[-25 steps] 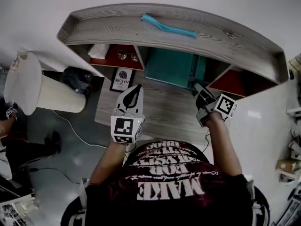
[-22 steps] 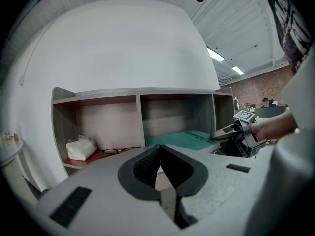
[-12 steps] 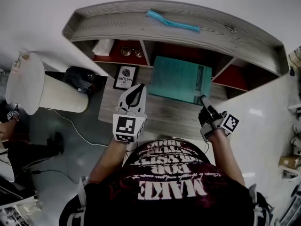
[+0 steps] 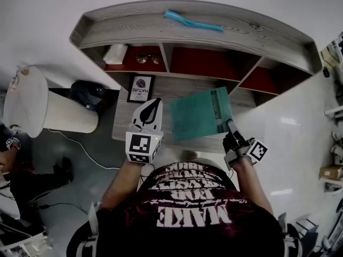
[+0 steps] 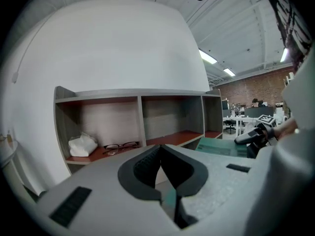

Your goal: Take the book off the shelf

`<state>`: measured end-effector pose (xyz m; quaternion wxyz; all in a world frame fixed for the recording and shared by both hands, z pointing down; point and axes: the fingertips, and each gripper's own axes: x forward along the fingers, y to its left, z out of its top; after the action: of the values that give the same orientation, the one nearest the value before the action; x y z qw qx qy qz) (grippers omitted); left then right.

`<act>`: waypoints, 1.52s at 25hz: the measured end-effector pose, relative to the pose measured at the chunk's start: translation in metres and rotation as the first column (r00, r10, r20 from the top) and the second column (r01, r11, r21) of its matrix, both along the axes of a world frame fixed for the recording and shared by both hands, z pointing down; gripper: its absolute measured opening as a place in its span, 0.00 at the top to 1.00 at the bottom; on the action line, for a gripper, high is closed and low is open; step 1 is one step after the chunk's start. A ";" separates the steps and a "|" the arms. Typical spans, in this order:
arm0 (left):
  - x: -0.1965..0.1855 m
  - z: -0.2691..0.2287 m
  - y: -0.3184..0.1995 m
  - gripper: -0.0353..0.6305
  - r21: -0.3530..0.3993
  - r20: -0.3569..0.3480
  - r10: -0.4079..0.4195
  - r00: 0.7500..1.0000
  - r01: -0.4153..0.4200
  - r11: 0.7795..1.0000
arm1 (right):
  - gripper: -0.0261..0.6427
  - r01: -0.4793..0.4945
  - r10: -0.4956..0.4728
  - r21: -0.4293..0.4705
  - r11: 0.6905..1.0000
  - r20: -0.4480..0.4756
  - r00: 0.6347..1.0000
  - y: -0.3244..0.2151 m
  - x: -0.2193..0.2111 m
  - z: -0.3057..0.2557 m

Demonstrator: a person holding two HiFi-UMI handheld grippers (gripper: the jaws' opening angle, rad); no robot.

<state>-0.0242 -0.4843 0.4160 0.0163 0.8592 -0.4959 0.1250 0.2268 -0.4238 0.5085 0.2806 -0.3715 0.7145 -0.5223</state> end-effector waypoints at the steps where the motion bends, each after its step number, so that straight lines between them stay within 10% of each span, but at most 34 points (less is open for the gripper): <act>1: -0.002 0.005 0.002 0.94 -0.014 -0.002 0.001 1.000 -0.001 1.000 | 0.69 0.007 -0.008 -0.017 1.000 -0.028 1.000 0.005 -0.002 0.010; 14: -0.026 0.036 0.033 0.94 -0.099 0.072 -0.012 0.997 0.019 0.995 | 0.69 -0.061 0.049 -0.284 0.957 -0.048 0.998 0.010 -0.018 0.167; 24: -0.049 0.057 0.051 0.94 -0.140 0.100 -0.047 0.994 0.061 0.988 | 0.69 -0.177 0.146 -0.330 0.927 -0.116 0.982 0.022 -0.003 0.246; 34: -0.065 0.064 0.086 0.94 -0.136 0.086 -0.051 0.995 0.063 0.989 | 0.60 -0.177 0.035 -0.430 0.886 -0.317 0.948 0.054 -0.008 0.308; 38: -0.075 0.065 0.107 0.94 -0.128 0.079 -0.057 0.995 0.067 0.990 | 0.44 -0.092 -0.148 -0.468 0.879 -0.451 0.880 0.064 -0.014 0.321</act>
<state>-0.0990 -0.3774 0.4810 0.0578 0.8353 -0.5132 0.1886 0.2132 -0.3600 0.8298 -0.0103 -0.5342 0.6158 -0.5791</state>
